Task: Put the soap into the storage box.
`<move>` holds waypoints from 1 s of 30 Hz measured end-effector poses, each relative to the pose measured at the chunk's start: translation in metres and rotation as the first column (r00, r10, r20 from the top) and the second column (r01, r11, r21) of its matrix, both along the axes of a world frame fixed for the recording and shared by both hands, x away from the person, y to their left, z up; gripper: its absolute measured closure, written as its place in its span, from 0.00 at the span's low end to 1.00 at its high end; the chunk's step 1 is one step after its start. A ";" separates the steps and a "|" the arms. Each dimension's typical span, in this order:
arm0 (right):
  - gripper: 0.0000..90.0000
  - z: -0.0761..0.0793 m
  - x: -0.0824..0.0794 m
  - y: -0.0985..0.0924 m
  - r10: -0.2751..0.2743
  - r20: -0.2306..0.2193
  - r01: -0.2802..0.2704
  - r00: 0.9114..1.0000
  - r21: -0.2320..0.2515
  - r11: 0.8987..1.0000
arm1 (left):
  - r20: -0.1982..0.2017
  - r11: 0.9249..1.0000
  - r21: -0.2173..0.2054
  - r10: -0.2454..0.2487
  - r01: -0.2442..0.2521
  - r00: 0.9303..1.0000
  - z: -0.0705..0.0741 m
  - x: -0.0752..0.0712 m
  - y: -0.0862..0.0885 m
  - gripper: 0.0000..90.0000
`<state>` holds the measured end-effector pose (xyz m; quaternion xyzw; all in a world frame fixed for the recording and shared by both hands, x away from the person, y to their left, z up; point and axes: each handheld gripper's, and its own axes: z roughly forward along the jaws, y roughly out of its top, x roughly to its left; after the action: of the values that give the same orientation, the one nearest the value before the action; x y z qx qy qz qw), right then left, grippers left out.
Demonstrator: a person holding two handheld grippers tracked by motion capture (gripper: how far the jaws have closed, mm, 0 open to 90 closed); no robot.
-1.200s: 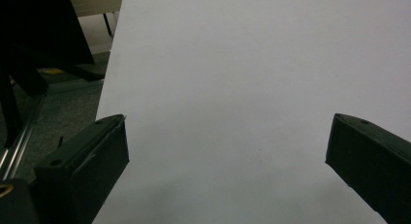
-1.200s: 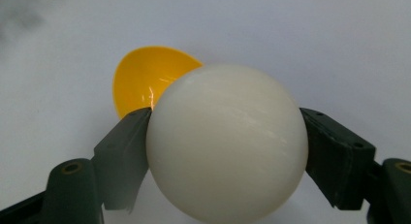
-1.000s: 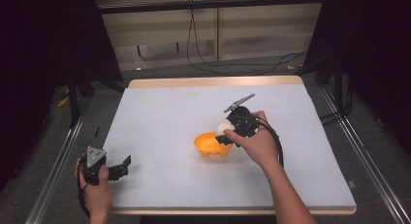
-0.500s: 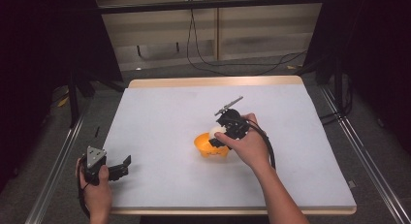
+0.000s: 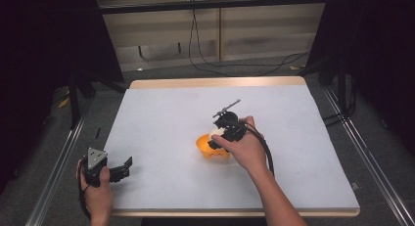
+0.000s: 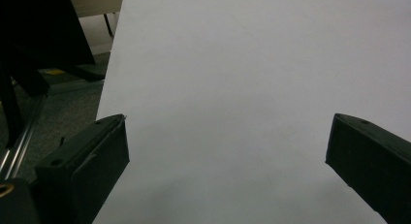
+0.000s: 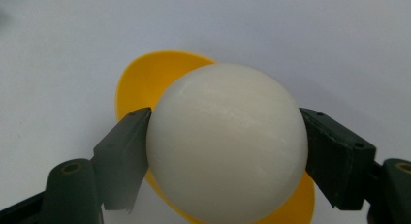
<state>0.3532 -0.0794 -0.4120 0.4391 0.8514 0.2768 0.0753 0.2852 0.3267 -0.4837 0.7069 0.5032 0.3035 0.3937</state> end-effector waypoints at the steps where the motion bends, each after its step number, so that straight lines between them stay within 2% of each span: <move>1: 0.26 -0.001 0.000 0.000 0.000 -0.002 0.000 1.000 -0.002 1.000 | 0.000 1.000 0.000 0.000 0.000 1.000 0.000 0.000 0.000 0.02; 4: 0.26 -0.003 0.000 0.002 0.006 -0.018 -0.006 1.000 -0.004 1.000 | 0.000 1.000 0.000 0.000 0.000 1.000 0.000 0.000 0.000 0.02; 8: 0.26 -0.006 -0.001 0.003 0.005 -0.014 -0.005 1.000 -0.017 1.000 | 0.002 1.000 0.001 0.000 0.000 1.000 0.000 0.000 0.000 0.02; 10: 0.27 -0.006 -0.002 0.002 0.002 -0.013 -0.002 1.000 0.002 1.000 | 0.001 1.000 -0.001 0.000 0.000 1.000 0.000 0.000 0.000 0.02; 11: 0.27 -0.003 -0.003 -0.001 -0.006 -0.003 0.006 1.000 0.030 1.000 | 0.001 1.000 -0.001 0.001 -0.001 1.000 0.000 0.000 0.000 0.02; 17: 0.26 0.004 -0.004 -0.008 0.001 0.019 -0.002 1.000 0.048 0.999 | 0.000 1.000 0.000 0.001 -0.001 1.000 0.000 0.000 0.000 0.02; 22: 0.23 0.008 -0.007 -0.021 -0.016 0.039 0.014 0.999 0.063 0.998 | 0.001 1.000 0.001 0.000 0.000 1.000 0.000 0.000 0.000 0.02; 28: 0.14 0.008 -0.011 -0.042 -0.055 0.062 0.047 0.997 0.112 0.993 | 0.001 1.000 0.001 0.000 0.000 1.000 0.000 0.000 0.000 0.02; 30: 0.11 0.007 -0.012 -0.050 -0.063 0.068 0.055 0.996 0.114 0.992 | 0.000 1.000 0.002 0.000 0.000 1.000 0.000 0.000 0.000 0.02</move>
<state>0.3411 -0.1290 -0.4048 0.4574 0.8179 0.3373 0.0893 0.2852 0.3263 -0.4838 0.7072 0.5031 0.3038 0.3930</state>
